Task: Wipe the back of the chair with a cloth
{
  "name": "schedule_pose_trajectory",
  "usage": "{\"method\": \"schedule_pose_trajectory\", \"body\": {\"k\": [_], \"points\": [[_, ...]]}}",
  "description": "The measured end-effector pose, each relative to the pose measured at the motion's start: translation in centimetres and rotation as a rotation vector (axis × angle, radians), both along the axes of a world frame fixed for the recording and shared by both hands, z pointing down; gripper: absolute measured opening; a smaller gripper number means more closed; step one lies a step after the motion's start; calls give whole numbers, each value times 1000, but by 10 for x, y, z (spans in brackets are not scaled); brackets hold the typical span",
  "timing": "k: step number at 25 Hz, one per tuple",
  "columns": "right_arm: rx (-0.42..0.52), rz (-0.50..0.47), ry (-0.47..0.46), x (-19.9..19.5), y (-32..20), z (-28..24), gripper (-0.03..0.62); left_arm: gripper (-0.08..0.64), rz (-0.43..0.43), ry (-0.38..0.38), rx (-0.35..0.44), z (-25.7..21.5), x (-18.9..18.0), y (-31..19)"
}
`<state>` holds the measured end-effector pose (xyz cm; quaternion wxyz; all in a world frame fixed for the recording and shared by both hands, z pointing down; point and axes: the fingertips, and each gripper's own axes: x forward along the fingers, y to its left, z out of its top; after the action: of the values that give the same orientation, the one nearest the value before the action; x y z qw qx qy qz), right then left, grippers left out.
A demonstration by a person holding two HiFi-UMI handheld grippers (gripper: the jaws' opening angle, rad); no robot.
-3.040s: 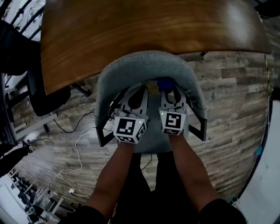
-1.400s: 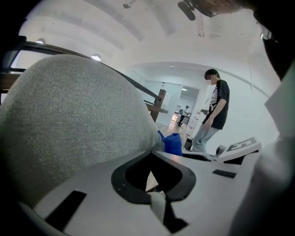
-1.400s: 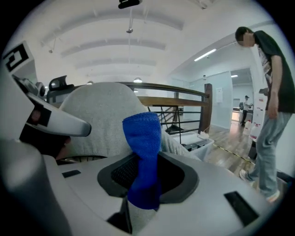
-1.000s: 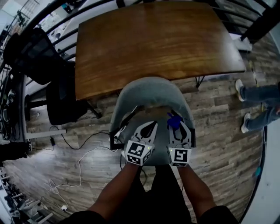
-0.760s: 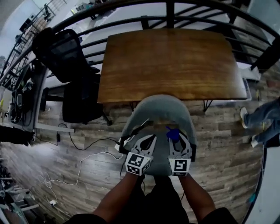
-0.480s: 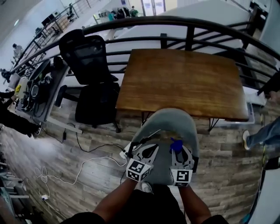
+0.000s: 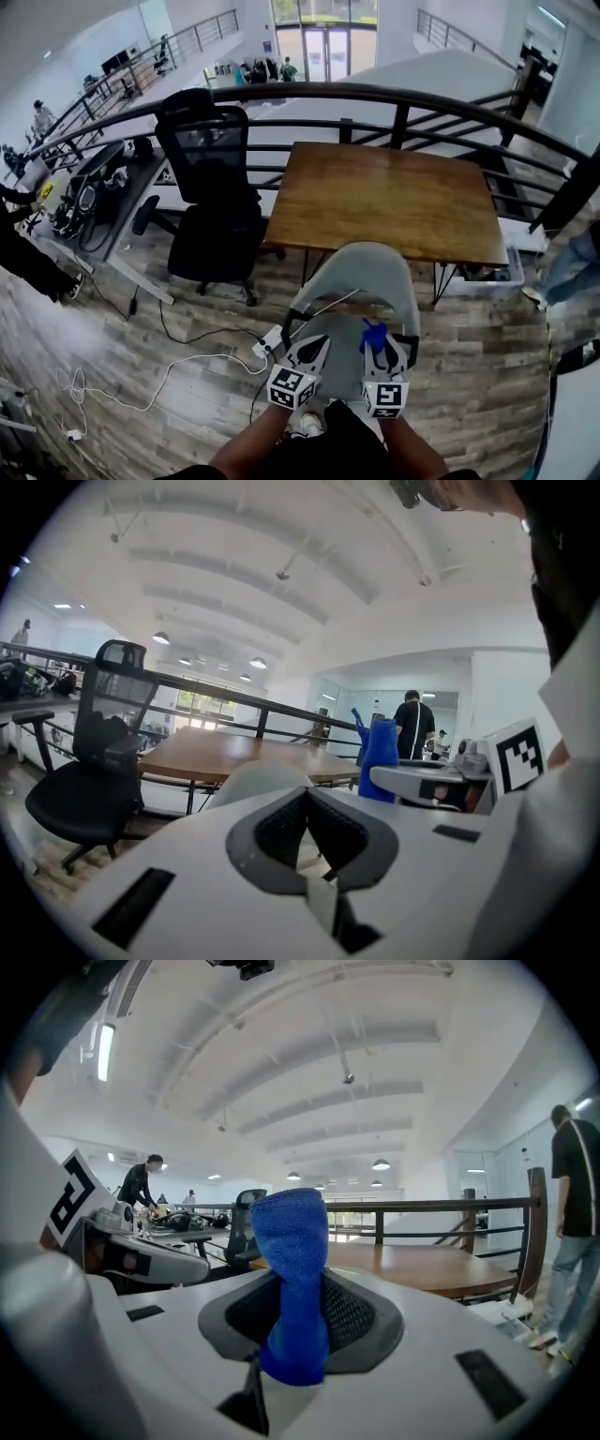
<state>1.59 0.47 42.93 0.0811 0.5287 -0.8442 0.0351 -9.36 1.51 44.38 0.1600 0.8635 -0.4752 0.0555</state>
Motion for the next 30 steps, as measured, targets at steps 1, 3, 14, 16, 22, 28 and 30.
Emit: {"method": "schedule_pose_trajectory", "body": {"k": [1,3,14,16,22,28,30], "points": [[8,-10,5,-2,13,-6,117,-2,-9,4,10,-5,-2,11],[20,-25,9,-5,39,-16,117,-2,-25,15,29,-16,-4,31],[72,-39,-7,-1,122,-57,117,-2,21,43,102,-63,13,121],[79,-46,-14,2,128,-61,117,-2,30,39,106,-64,18,132],[88,-97,-51,14,139,-66,117,-2,15,15,98,-60,41,153],[92,-135,-47,43,153,-76,116,-2,-43,14,134,-80,64,160],[93,-144,-42,57,160,-80,115,-2,-58,20,136,-84,77,169]]}}
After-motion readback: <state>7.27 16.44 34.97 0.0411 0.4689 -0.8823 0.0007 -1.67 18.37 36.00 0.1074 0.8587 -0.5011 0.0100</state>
